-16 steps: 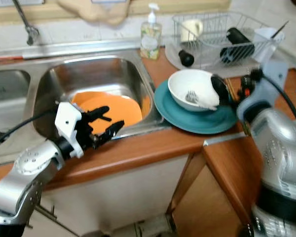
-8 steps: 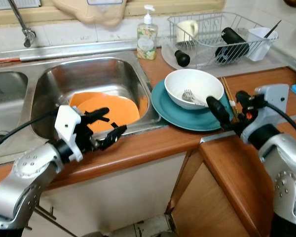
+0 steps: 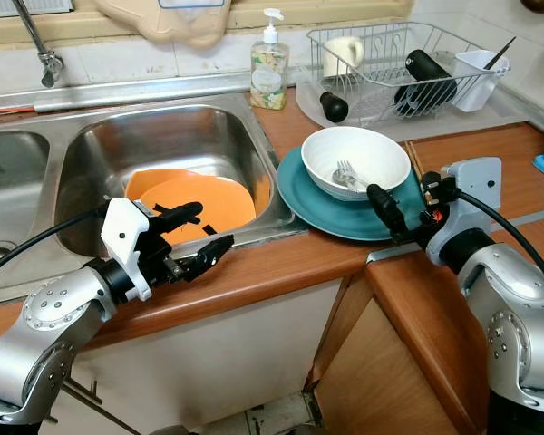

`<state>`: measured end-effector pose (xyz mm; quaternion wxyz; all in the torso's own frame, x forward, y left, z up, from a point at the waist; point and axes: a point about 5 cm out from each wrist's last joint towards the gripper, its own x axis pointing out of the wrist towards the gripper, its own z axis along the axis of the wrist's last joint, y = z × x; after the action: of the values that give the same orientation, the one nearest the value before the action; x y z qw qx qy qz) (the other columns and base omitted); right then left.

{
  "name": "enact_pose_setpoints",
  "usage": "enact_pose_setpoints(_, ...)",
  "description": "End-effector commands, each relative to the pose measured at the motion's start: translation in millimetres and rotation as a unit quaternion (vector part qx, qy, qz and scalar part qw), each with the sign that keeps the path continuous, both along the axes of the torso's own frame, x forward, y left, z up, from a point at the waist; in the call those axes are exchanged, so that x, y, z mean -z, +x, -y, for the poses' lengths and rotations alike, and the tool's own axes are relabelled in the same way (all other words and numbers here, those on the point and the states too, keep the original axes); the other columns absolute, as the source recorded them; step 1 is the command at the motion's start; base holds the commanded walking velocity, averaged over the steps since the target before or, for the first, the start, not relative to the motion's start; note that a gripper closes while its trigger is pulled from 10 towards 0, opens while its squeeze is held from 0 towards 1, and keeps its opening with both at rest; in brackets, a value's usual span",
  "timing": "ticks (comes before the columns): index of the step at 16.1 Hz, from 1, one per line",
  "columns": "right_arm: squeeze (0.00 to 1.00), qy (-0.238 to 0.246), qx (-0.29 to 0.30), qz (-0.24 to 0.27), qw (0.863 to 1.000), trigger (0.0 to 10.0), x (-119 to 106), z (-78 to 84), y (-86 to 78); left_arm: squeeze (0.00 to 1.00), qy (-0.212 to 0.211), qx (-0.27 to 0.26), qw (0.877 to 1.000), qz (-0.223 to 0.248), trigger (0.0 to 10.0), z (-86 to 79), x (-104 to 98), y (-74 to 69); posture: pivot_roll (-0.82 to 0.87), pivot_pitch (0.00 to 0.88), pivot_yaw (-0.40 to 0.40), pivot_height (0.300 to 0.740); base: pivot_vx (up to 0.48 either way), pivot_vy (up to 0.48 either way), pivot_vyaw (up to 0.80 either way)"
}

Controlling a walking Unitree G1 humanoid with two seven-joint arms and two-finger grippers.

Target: Kitchen organization

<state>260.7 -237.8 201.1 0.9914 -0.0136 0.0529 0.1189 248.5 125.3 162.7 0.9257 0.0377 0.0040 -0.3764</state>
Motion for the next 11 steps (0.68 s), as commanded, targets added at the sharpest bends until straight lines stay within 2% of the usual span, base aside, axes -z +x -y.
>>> enact_pose_setpoints(1,0.0,-0.009,0.01,0.002,1.0,10.0,-4,1.9,4.1,0.0,0.003,0.005,1.0,0.008,10.0,2.2,-5,-1.0,-0.08,0.0,0.003,0.74,0.0,0.0,0.0)
enact_pose_setpoints(2,0.0,-0.007,0.012,0.001,1.0,10.0,-4,2.0,4.7,0.0,0.003,0.004,1.0,0.008,10.0,2.1,-5,-0.9,-0.08,0.0,0.003,0.74,0.0,0.0,0.0)
enact_pose_setpoints(3,0.0,0.003,0.01,0.003,1.0,6.0,-4,1.3,5.6,0.0,0.003,0.004,1.0,0.009,10.0,2.3,-5,-0.9,-0.08,0.0,0.001,0.74,0.0,0.0,0.0)
enact_pose_setpoints(4,0.0,0.011,-0.002,0.008,1.0,0.4,-4,-2.0,6.6,0.0,0.003,0.004,1.0,0.009,10.0,2.3,-5,-1.0,-0.08,0.0,0.001,0.74,0.0,0.0,0.0)
enact_pose_setpoints(5,0.0,0.016,-0.016,0.007,1.0,0.0,-3,-6.7,7.9,0.0,0.002,0.004,1.0,0.009,10.0,2.3,-6,-0.9,-0.07,0.0,0.0,0.74,0.0,0.0,0.0)
enact_pose_setpoints(7,0.0,0.026,-0.032,0.003,0.999,0.0,1,-15.7,10.8,0.0,0.002,0.006,1.0,0.01,10.0,2.7,-6,-1.2,-0.07,0.0,-0.001,0.74,0.0,0.0,0.0)
enact_pose_setpoints(11,0.0,0.04,-0.03,-0.002,0.999,0.0,3,-15.9,11.9,0.0,0.001,0.005,1.0,0.01,10.0,2.6,-7,-1.9,-0.07,0.0,-0.004,0.74,0.0,0.0,0.0)
